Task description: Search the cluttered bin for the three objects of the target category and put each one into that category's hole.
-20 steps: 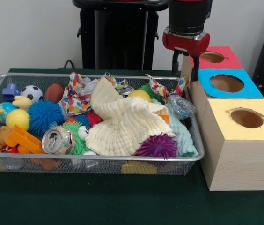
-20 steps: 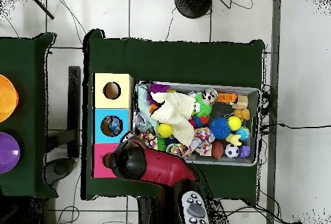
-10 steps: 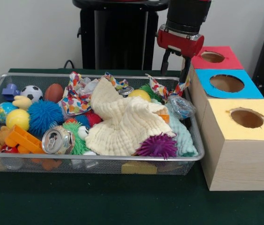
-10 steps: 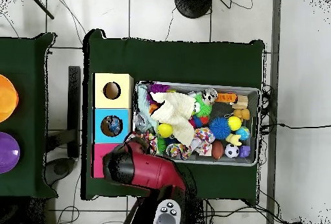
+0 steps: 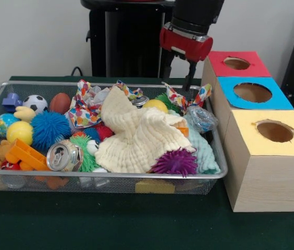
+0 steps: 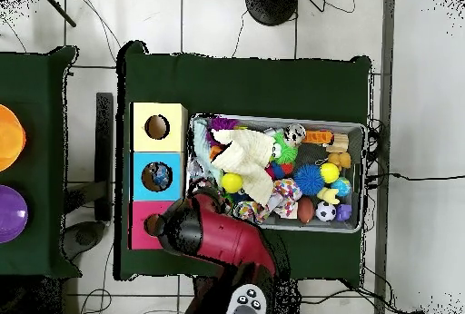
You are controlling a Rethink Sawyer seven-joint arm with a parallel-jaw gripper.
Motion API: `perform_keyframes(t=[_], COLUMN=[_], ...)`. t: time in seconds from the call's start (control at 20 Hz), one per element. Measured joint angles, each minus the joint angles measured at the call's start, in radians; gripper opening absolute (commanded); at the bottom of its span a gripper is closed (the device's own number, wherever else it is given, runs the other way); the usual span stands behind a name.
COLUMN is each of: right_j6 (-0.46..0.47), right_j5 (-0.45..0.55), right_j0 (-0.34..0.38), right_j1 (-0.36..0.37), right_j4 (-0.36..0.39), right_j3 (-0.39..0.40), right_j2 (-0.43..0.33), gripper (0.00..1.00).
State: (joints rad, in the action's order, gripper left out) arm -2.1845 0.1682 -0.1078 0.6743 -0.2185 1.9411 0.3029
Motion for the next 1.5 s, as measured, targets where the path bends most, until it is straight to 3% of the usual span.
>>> perform_keyframes(t=[0.4,0.6,0.7,1.1,1.5], right_j6=[0.000,0.000,0.000,0.000,0.000], right_j5=[-0.043,-0.079,-0.109,-0.122,-0.121], right_j0=[0.092,0.159,0.240,0.442,0.551], right_j1=[0.005,0.009,0.010,0.011,0.030], right_j4=[0.001,0.010,0.026,0.091,0.118], right_j3=[0.000,0.001,0.001,0.010,0.030], right_j2=[-0.018,-0.062,-0.133,-0.330,-0.460], gripper=[1.00,1.00,1.00,1.00,1.00])
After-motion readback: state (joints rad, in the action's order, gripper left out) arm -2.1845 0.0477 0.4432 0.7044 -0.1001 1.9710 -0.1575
